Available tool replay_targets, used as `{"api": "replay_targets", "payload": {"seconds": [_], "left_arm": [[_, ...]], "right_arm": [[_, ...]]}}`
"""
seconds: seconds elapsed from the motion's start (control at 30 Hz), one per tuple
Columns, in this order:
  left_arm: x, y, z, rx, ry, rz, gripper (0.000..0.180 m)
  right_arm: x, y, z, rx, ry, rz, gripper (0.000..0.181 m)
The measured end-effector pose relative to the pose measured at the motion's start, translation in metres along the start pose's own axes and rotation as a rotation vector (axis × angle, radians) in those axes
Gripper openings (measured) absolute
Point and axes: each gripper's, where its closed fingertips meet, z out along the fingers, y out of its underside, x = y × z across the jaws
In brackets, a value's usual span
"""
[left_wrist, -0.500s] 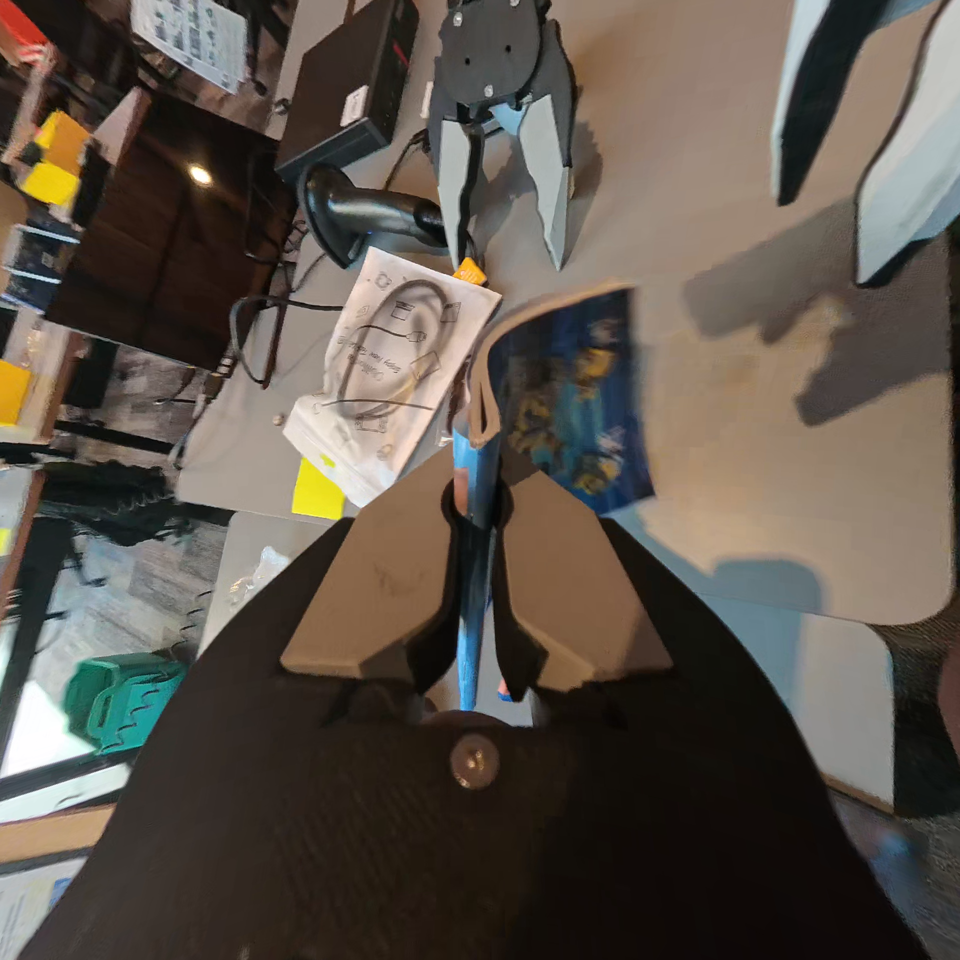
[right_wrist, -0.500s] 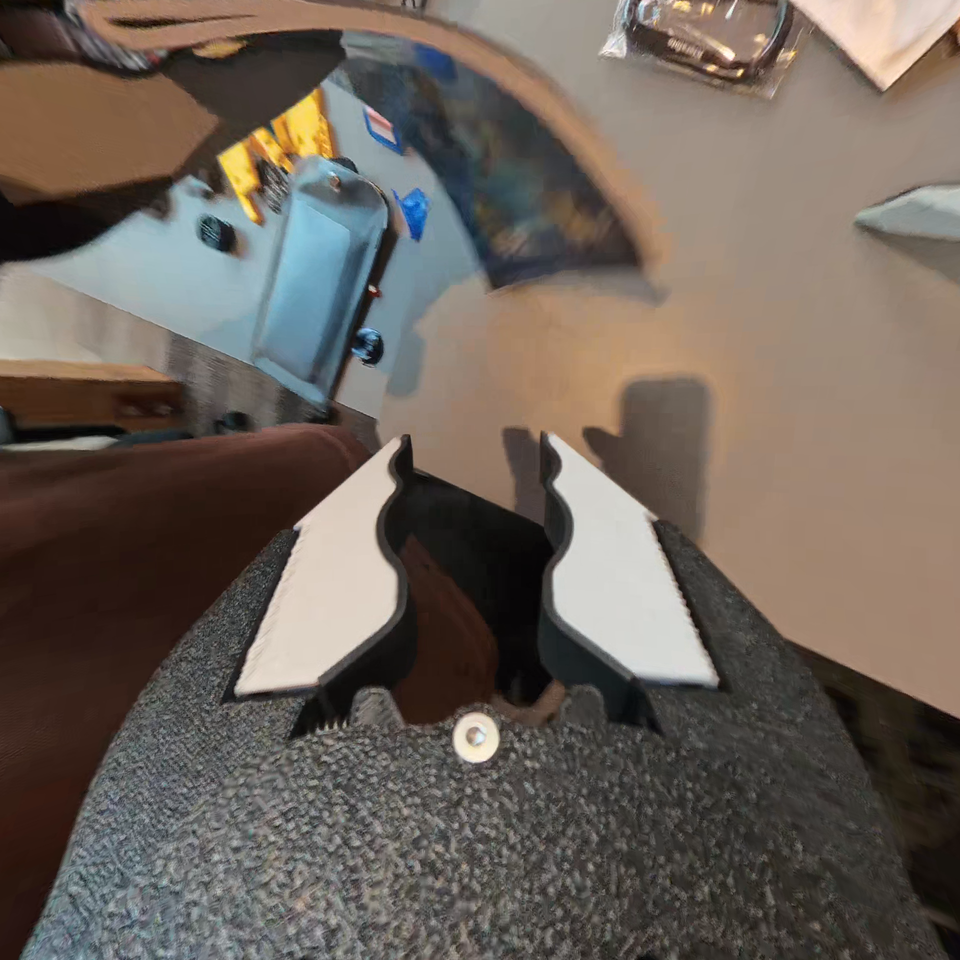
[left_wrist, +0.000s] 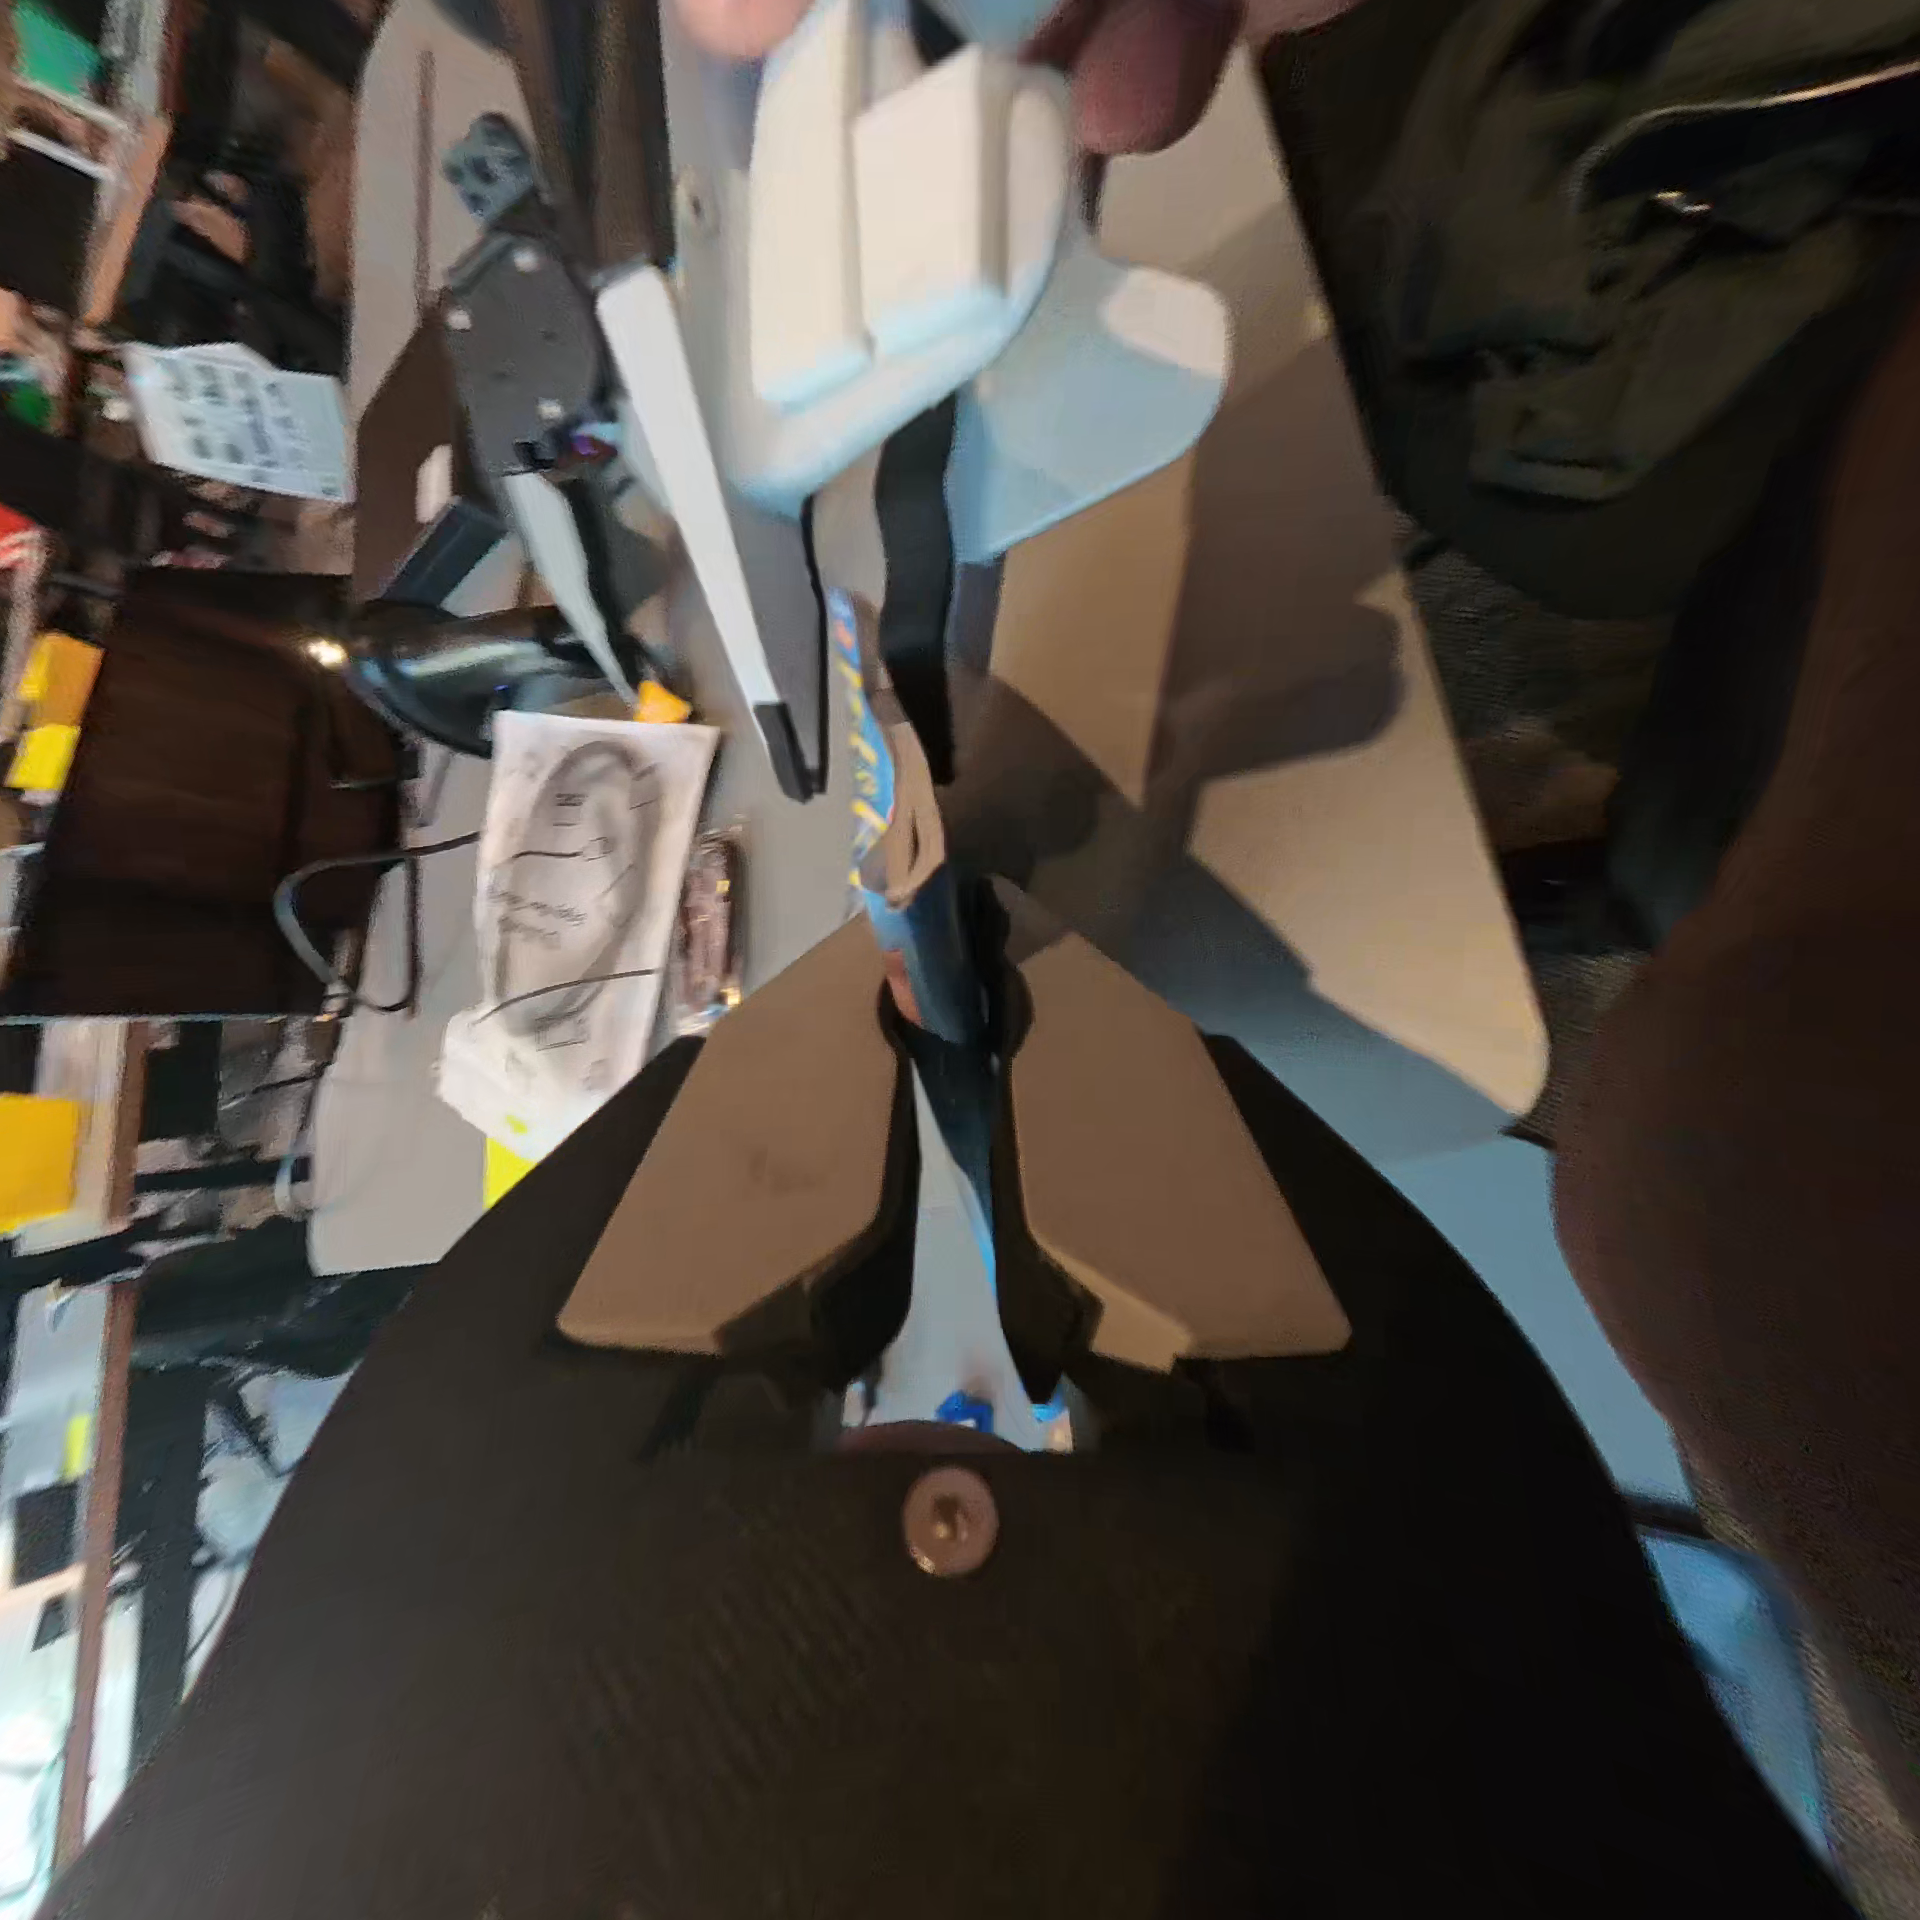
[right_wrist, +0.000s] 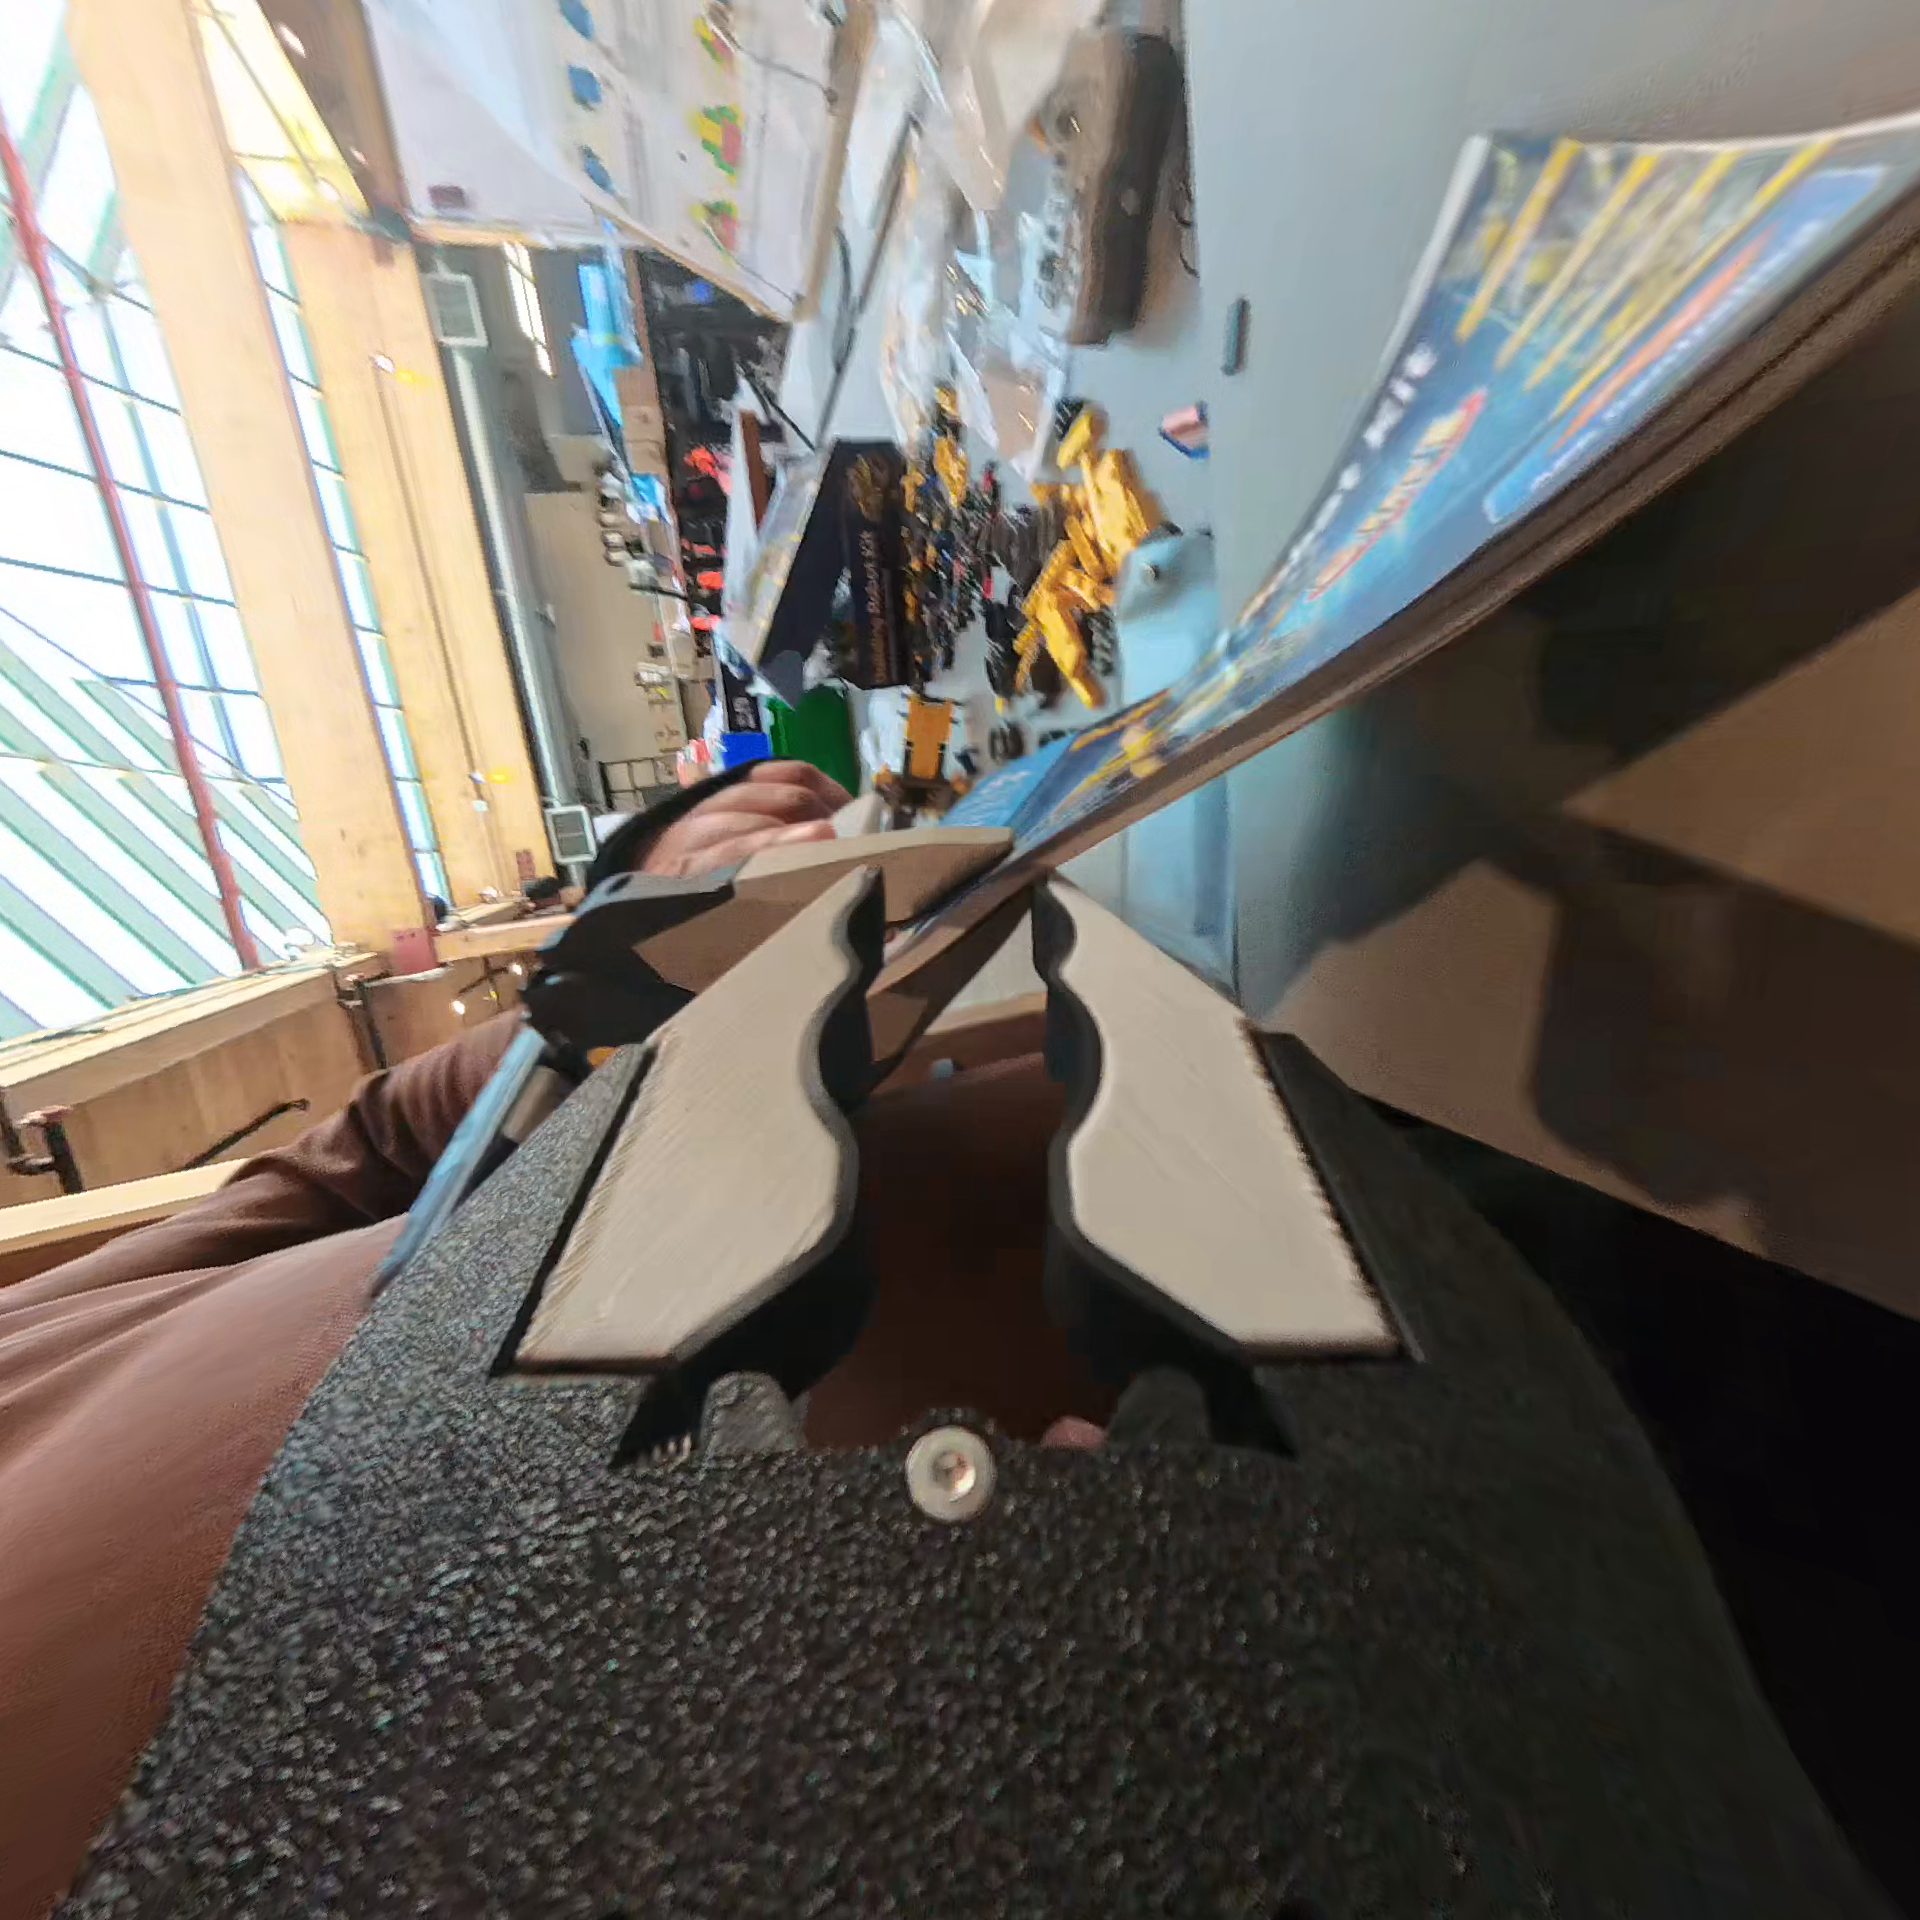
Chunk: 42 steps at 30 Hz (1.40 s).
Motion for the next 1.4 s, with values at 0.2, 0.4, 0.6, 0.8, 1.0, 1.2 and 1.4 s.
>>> {"api": "replay_targets", "payload": {"seconds": [0.2, 0.4, 0.6, 0.8, 1.0, 1.2, 1.4], "left_arm": [[0.016, 0.010, -0.001, -0.001, 0.096, -0.053, 0.006], [0.035, 0.044, 0.011, -0.164, 0.201, -0.167, 0.051], [0.023, 0.034, 0.010, -0.121, 0.168, -0.226, 0.002], [-0.013, 0.003, -0.010, 0.066, 0.262, -0.461, 0.002], [-0.039, 0.003, -0.036, 0.166, 0.363, -0.515, 0.002], [-0.043, -0.006, -0.054, 0.202, 0.466, -0.433, 0.002], [-0.042, -0.017, -0.055, 0.194, 0.473, -0.324, 0.002]], "right_arm": [[0.019, 0.012, 0.009, -0.063, 0.091, -0.082, 0.011], [0.020, 0.011, 0.005, -0.096, 0.146, -0.204, 0.008], [0.006, 0.005, -0.007, -0.030, 0.004, -0.130, 0.012], [-0.024, -0.006, -0.043, 0.033, -0.106, -0.327, 0.042], [-0.007, -0.027, -0.103, 0.015, 0.292, -0.745, 0.059], [-0.057, -0.041, -0.102, -0.022, 0.521, -1.159, 0.067], [-0.075, -0.015, -0.056, -0.295, 0.579, -1.413, 0.068]]}}
